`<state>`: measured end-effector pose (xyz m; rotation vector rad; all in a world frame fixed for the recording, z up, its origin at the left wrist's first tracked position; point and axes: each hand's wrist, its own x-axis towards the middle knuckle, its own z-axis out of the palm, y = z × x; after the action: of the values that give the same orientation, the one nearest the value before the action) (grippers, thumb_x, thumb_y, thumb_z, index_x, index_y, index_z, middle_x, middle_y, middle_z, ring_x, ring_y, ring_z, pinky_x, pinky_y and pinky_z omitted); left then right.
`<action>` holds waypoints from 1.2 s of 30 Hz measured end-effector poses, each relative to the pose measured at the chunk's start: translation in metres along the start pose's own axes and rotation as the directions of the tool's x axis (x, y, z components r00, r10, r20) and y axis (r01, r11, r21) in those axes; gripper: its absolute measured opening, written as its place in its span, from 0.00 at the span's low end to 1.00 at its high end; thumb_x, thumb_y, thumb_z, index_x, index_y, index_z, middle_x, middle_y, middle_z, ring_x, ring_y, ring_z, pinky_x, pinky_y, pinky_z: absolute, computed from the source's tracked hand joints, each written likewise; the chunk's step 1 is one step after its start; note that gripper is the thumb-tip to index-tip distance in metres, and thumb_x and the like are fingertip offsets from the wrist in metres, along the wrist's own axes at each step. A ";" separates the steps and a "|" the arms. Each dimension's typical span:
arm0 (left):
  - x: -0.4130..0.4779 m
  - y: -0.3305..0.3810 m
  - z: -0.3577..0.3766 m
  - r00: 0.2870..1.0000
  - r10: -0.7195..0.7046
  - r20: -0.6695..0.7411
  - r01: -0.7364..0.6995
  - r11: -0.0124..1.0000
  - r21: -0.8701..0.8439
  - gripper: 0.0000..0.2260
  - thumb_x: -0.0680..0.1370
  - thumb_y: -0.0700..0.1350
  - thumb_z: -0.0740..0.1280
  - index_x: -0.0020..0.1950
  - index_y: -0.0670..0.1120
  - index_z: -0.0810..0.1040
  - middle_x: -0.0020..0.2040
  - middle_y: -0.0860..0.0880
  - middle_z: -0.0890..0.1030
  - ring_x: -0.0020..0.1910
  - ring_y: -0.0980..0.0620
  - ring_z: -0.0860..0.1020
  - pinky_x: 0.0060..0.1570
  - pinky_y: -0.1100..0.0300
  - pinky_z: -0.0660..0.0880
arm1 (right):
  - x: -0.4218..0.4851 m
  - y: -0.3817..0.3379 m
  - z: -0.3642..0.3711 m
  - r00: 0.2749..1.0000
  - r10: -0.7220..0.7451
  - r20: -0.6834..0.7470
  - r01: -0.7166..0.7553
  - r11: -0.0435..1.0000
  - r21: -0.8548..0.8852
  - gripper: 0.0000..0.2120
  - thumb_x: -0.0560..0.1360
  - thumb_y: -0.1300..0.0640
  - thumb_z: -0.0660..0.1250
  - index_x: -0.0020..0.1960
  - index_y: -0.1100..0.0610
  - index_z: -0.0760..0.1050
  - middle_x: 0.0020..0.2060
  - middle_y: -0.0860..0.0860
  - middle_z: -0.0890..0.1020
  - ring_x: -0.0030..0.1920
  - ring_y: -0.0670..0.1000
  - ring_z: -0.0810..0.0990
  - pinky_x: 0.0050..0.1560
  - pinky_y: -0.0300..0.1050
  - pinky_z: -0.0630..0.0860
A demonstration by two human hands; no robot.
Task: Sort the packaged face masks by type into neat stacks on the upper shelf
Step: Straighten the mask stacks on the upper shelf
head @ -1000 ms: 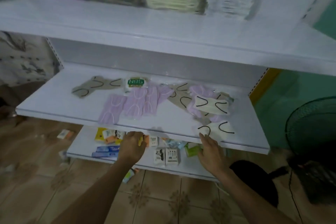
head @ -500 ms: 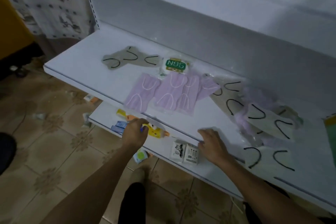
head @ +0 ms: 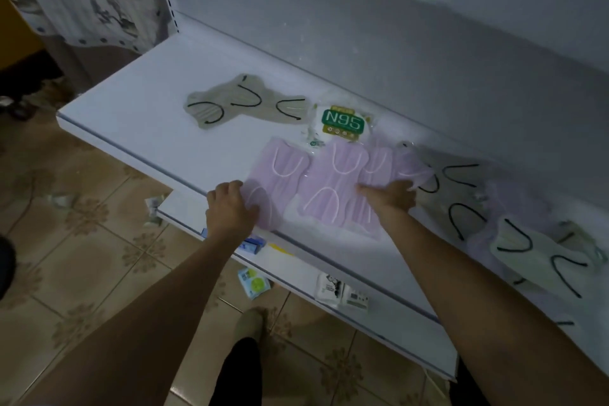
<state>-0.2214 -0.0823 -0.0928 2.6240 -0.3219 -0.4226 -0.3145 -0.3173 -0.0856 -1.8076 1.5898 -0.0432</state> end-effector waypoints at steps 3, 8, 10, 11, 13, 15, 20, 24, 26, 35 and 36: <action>0.001 0.001 0.001 1.000 -0.009 -0.003 0.009 1.000 -0.010 0.26 0.75 0.43 0.68 0.71 0.41 0.64 0.67 0.39 0.67 0.66 0.40 0.66 0.62 0.48 0.67 | 0.001 0.001 0.008 1.000 0.005 0.018 -0.005 1.000 -0.007 0.55 0.67 0.51 0.77 0.76 0.64 0.41 0.74 0.64 0.50 0.73 0.66 0.55 0.70 0.59 0.61; -0.003 0.010 0.004 0.995 -0.044 0.086 0.061 0.977 -0.203 0.21 0.74 0.39 0.67 0.67 0.40 0.68 0.60 0.41 0.75 0.58 0.41 0.75 0.54 0.53 0.72 | -0.004 0.020 0.002 0.992 -0.115 0.047 0.118 0.989 -0.092 0.50 0.67 0.55 0.76 0.76 0.62 0.46 0.73 0.61 0.58 0.72 0.63 0.59 0.68 0.56 0.62; -0.002 0.008 0.000 0.992 -0.056 0.110 0.071 0.988 -0.135 0.16 0.74 0.40 0.67 0.61 0.41 0.74 0.56 0.42 0.79 0.55 0.42 0.76 0.50 0.56 0.71 | -0.011 0.021 0.000 0.989 -0.135 0.058 0.140 0.986 -0.090 0.47 0.68 0.57 0.76 0.76 0.61 0.49 0.72 0.60 0.61 0.72 0.63 0.59 0.67 0.56 0.63; -0.002 0.006 -0.003 0.992 -0.065 0.107 0.080 0.987 -0.141 0.14 0.74 0.40 0.67 0.59 0.40 0.76 0.54 0.42 0.80 0.54 0.41 0.77 0.47 0.58 0.69 | -0.014 0.020 0.002 0.990 -0.126 0.059 0.130 0.989 -0.073 0.45 0.68 0.59 0.75 0.76 0.61 0.50 0.72 0.60 0.63 0.71 0.63 0.61 0.67 0.56 0.64; 0.000 0.000 -0.009 0.990 -0.099 0.098 0.120 0.965 -0.234 0.10 0.76 0.41 0.64 0.56 0.39 0.77 0.52 0.40 0.81 0.52 0.40 0.77 0.45 0.58 0.68 | -0.023 0.020 0.006 0.996 -0.073 0.040 0.073 0.997 0.014 0.39 0.69 0.64 0.71 0.74 0.62 0.53 0.68 0.61 0.68 0.67 0.64 0.67 0.64 0.56 0.69; 0.003 -0.007 -0.017 0.979 -0.172 0.109 0.202 0.886 -0.417 0.10 0.76 0.42 0.64 0.53 0.39 0.78 0.48 0.38 0.80 0.48 0.40 0.76 0.45 0.54 0.71 | -0.033 0.019 0.011 1.000 -0.005 0.015 0.002 0.983 0.182 0.32 0.70 0.68 0.67 0.70 0.64 0.58 0.63 0.62 0.73 0.62 0.64 0.73 0.58 0.53 0.74; -0.001 -0.011 -0.043 0.965 -0.180 0.193 0.263 0.668 -0.695 0.08 0.74 0.32 0.60 0.35 0.40 0.73 0.30 0.45 0.72 0.32 0.48 0.70 0.27 0.63 0.68 | -0.058 0.026 0.023 0.988 0.141 -0.060 -0.100 0.889 0.448 0.22 0.70 0.70 0.64 0.63 0.67 0.66 0.61 0.63 0.75 0.58 0.63 0.76 0.57 0.52 0.75; -0.004 0.006 -0.041 0.951 -0.002 0.309 0.219 0.711 -0.668 0.06 0.71 0.37 0.64 0.34 0.42 0.76 0.27 0.48 0.76 0.37 0.48 0.75 0.32 0.64 0.71 | -0.079 0.029 0.023 1.000 0.028 -0.012 -0.024 0.966 0.256 0.15 0.74 0.62 0.62 0.60 0.64 0.70 0.56 0.60 0.78 0.56 0.61 0.77 0.50 0.48 0.72; -0.001 0.019 -0.029 0.937 0.056 0.345 0.162 0.804 -0.572 0.06 0.71 0.44 0.66 0.36 0.46 0.80 0.36 0.42 0.80 0.44 0.44 0.77 0.43 0.57 0.72 | -0.083 0.030 0.017 0.993 -0.114 0.035 0.114 0.993 0.007 0.13 0.77 0.56 0.59 0.59 0.60 0.72 0.55 0.57 0.78 0.56 0.59 0.77 0.49 0.47 0.71; -0.012 0.060 0.006 0.896 0.386 0.219 -0.396 0.918 0.003 0.25 0.74 0.46 0.68 0.69 0.41 0.67 0.65 0.40 0.72 0.63 0.40 0.71 0.60 0.53 0.67 | -0.048 0.043 -0.020 0.917 -0.386 -0.105 0.376 0.921 -0.100 0.13 0.76 0.60 0.62 0.59 0.64 0.73 0.56 0.60 0.76 0.59 0.59 0.73 0.56 0.48 0.69; -0.011 0.058 0.008 0.916 0.358 0.178 -0.376 0.923 0.076 0.28 0.73 0.51 0.69 0.70 0.42 0.66 0.66 0.40 0.70 0.64 0.40 0.69 0.61 0.51 0.67 | -0.042 0.042 -0.021 0.911 -0.408 -0.054 0.400 0.908 -0.124 0.17 0.74 0.59 0.65 0.61 0.64 0.71 0.58 0.60 0.75 0.61 0.59 0.71 0.58 0.48 0.68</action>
<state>-0.2432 -0.1322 -0.0698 2.5556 -0.8995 -0.4980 -0.3701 -0.2901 -0.0740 -2.2228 1.2619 -0.2255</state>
